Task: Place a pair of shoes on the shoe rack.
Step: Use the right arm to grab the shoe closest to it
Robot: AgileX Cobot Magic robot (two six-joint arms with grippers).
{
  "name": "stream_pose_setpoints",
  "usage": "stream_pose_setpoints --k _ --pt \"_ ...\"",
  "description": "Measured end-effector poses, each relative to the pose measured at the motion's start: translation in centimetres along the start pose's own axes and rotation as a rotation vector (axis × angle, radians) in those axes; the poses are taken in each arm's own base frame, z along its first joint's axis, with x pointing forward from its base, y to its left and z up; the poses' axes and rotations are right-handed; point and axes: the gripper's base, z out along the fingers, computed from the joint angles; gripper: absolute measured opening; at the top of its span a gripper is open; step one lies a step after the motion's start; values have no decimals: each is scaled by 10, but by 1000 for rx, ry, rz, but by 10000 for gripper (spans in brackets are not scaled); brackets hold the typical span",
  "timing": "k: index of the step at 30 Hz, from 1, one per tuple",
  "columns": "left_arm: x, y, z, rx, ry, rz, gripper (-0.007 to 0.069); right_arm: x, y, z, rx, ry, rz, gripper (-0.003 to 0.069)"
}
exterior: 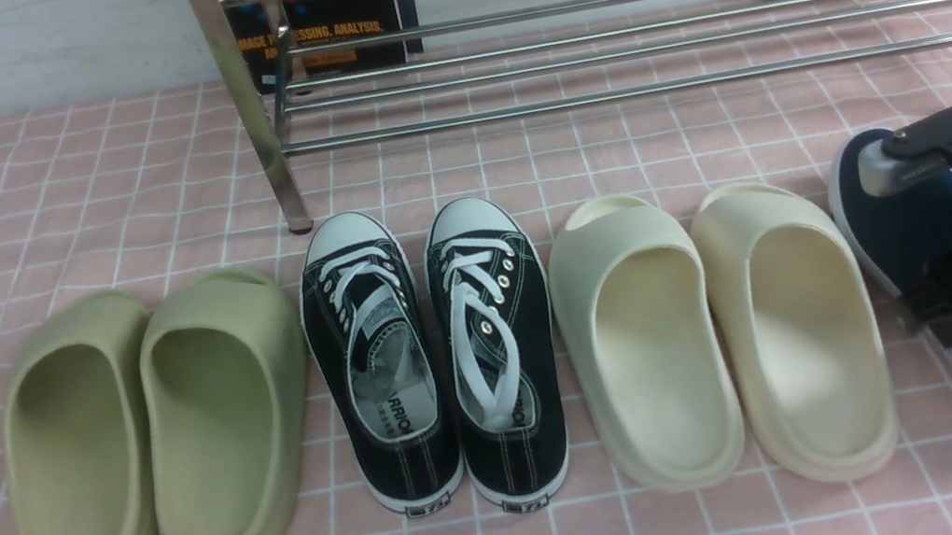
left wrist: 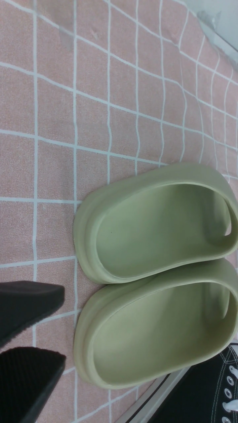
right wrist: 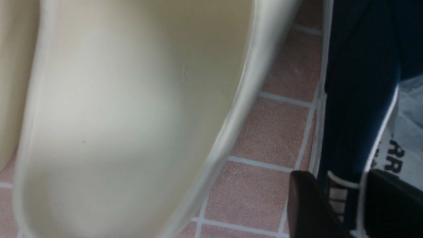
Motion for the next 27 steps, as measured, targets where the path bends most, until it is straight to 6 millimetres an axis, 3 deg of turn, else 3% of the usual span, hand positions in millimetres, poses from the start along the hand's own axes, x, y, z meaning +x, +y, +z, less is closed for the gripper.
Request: stream_pose_setpoints --k 7,14,19,23,27 --pt "0 0 0 0 0 0 240 0 0 19 1 42 35 246" --pt "0 0 0 0 0 0 240 -3 0 19 0 36 47 232" --pt "0 0 0 0 0 0 240 -7 0 16 1 36 48 159" --pt "0 0 0 0 0 0 240 -9 0 15 1 35 48 36" --pt "0 0 0 0 0 0 240 -9 0 15 4 33 44 32"
